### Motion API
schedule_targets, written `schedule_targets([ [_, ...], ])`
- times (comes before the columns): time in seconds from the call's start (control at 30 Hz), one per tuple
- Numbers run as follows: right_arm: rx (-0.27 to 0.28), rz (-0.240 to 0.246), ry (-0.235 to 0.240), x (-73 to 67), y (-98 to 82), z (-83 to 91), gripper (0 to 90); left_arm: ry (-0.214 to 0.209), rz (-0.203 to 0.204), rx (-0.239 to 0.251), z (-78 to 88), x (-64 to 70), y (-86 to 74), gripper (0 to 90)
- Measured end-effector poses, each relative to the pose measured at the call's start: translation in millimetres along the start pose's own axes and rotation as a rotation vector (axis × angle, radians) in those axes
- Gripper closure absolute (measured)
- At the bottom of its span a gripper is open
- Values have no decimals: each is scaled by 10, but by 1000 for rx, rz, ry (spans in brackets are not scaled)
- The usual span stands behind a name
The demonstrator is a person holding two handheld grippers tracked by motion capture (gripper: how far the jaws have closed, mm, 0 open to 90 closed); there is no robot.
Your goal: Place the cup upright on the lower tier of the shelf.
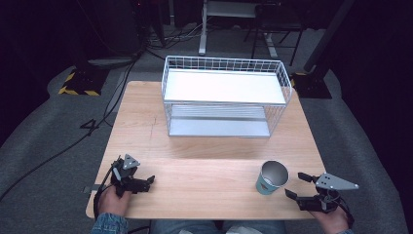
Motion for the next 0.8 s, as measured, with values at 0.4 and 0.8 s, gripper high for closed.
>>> schedule_targets([
  [0.4, 17, 17, 123, -219, 34, -147, 149, 0, 0, 0, 0, 1, 0, 0],
  [0.8, -1, 30, 104, -293, 15, -379, 118, 1, 3, 0, 1, 4, -2, 0],
])
Point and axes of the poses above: each handheld gripper's, and its own axes: z roughly backward along the jaws, y roughly out of its top, x roughly to its right, the point moved 5 cm from there along -z, roughly forward along the jaws, and after that the axes turned 6 degrees about -z, right-handed, at the moved point
